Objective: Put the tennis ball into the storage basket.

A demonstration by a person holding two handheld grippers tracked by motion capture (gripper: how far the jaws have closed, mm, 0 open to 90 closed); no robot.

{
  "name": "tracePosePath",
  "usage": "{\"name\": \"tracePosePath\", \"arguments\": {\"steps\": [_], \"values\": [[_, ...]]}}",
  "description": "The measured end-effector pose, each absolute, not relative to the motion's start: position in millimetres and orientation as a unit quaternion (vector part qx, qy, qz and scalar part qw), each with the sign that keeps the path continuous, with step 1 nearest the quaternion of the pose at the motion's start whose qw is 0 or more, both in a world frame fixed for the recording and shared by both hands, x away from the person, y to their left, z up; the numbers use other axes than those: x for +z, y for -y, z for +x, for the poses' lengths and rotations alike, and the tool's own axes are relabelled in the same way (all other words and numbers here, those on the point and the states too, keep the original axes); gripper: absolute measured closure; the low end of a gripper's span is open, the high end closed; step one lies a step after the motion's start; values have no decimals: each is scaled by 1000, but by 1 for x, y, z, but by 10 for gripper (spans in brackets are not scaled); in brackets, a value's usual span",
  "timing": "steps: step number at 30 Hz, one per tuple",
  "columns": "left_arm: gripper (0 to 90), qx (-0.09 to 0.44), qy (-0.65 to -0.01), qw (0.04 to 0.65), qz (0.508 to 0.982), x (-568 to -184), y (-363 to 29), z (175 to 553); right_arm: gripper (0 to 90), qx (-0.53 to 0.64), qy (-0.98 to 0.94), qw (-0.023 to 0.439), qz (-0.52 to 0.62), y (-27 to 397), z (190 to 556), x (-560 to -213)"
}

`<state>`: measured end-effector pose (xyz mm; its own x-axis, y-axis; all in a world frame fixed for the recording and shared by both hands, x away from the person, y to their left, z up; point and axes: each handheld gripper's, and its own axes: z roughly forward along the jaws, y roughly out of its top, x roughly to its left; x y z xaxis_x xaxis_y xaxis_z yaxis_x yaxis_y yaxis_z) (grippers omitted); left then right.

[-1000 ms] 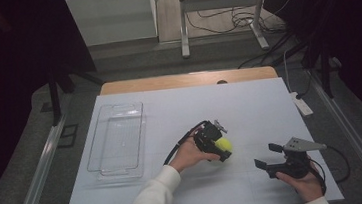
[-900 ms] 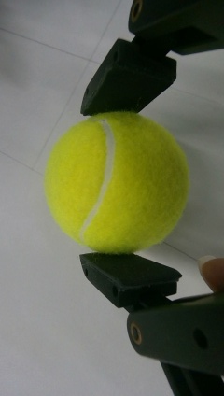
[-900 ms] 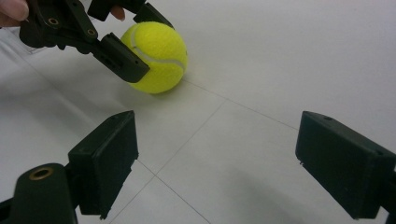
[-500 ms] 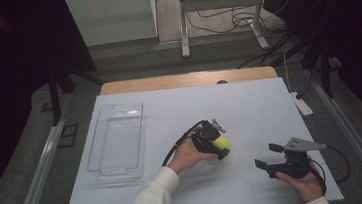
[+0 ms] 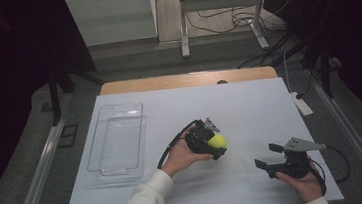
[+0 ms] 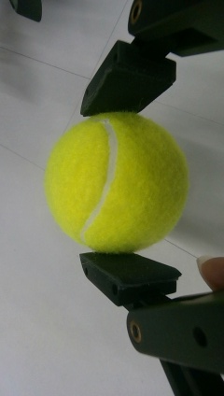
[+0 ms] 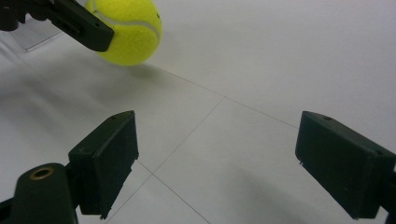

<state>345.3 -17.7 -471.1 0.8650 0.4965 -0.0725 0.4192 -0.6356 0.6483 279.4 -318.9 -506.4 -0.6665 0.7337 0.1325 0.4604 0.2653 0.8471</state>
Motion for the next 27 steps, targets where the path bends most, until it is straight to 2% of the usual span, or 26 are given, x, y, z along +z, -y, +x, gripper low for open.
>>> {"name": "tracePosePath", "arguments": {"steps": [27], "values": [[263, 74, -263, 378, 884, -464, -8, 333, 132, 469, -783, 147, 381, 318, 279, -507]]}}
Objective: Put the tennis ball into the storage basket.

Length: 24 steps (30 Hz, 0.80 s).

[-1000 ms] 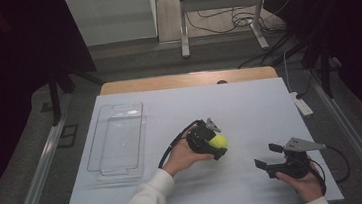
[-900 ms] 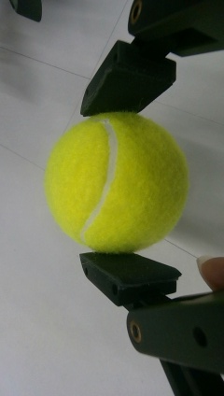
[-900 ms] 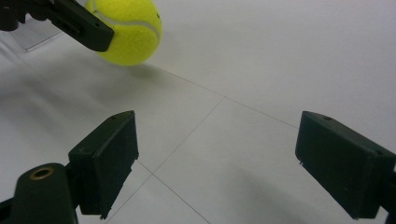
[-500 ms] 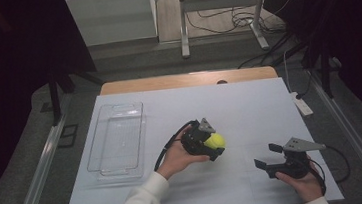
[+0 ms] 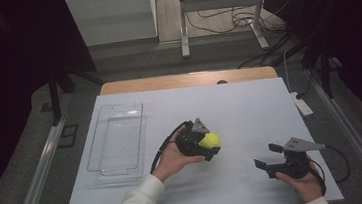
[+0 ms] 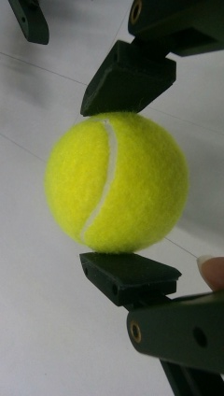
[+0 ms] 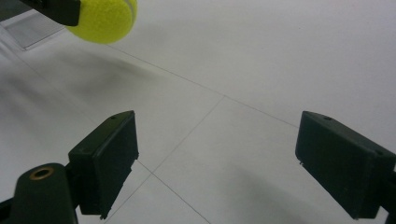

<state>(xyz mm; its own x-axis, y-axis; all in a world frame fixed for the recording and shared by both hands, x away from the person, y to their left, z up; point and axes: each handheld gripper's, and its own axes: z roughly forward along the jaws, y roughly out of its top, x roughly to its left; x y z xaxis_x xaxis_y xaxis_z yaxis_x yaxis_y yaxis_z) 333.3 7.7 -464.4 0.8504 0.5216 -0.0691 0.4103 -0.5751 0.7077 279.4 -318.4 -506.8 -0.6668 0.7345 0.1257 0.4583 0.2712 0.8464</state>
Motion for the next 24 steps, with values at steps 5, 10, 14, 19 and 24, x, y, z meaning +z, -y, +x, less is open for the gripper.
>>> {"name": "tracePosePath", "arguments": {"steps": [5, 10, 14, 19, 24], "values": [[263, 75, -268, 385, 880, -465, -13, 330, 132, 468, -784, 148, 381, 318, 279, -507], [263, 79, -274, 387, 877, -465, -16, 329, 132, 468, -784, 147, 381, 318, 279, -507], [263, 80, -274, 386, 877, -465, -17, 328, 132, 468, -784, 147, 381, 318, 279, -507], [263, 82, -274, 386, 877, -463, -21, 327, 132, 468, -783, 147, 382, 318, 279, -507], [263, 83, -273, 389, 876, -463, -23, 325, 132, 467, -784, 148, 381, 318, 279, -507]]}}
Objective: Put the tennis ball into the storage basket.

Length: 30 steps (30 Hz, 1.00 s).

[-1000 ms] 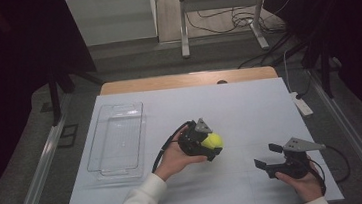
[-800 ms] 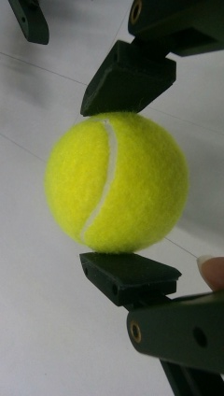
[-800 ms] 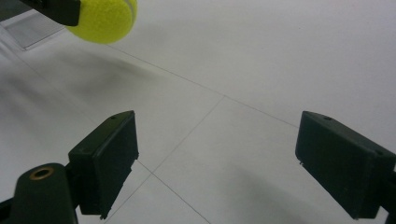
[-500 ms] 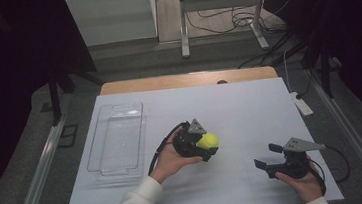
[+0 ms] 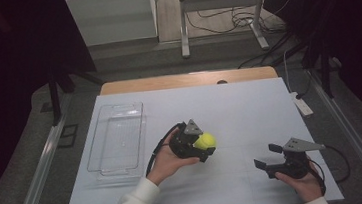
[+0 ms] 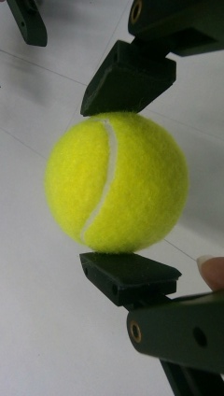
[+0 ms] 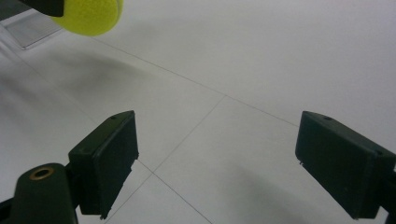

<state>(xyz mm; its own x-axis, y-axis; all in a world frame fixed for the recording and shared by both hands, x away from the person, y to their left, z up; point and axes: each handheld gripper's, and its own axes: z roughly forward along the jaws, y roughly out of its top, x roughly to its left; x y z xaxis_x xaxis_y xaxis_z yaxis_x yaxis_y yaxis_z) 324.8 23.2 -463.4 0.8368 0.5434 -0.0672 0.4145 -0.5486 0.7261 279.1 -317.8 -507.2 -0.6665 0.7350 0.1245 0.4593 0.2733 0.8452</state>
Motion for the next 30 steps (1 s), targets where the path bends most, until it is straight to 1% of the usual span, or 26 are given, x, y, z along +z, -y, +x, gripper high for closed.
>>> {"name": "tracePosePath", "arguments": {"steps": [30], "values": [[263, 93, -287, 390, 870, -452, -41, 319, 132, 467, -784, 148, 381, 318, 279, -507]]}}
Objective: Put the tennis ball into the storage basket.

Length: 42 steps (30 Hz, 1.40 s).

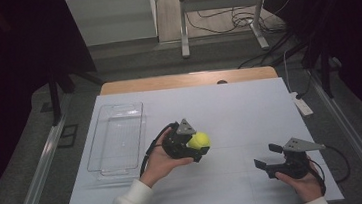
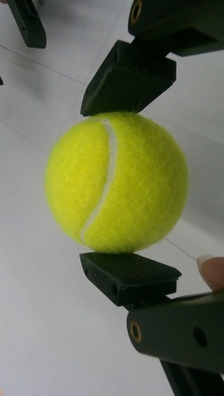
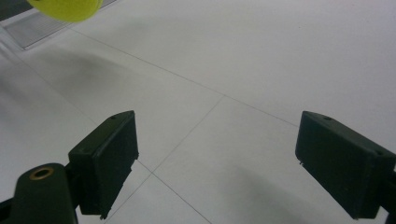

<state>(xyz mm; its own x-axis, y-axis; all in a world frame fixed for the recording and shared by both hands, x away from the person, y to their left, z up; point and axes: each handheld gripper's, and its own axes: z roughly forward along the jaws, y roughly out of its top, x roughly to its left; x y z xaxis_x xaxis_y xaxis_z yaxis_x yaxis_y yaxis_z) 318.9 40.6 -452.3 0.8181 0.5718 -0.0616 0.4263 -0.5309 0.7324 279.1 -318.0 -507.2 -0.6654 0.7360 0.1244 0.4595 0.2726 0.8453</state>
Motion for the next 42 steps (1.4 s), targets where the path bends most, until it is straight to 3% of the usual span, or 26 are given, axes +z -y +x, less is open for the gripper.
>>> {"name": "tracePosePath", "arguments": {"steps": [42], "values": [[263, 128, -304, 407, 852, -423, -62, 326, 132, 469, -782, 146, 385, 318, 279, -507]]}}
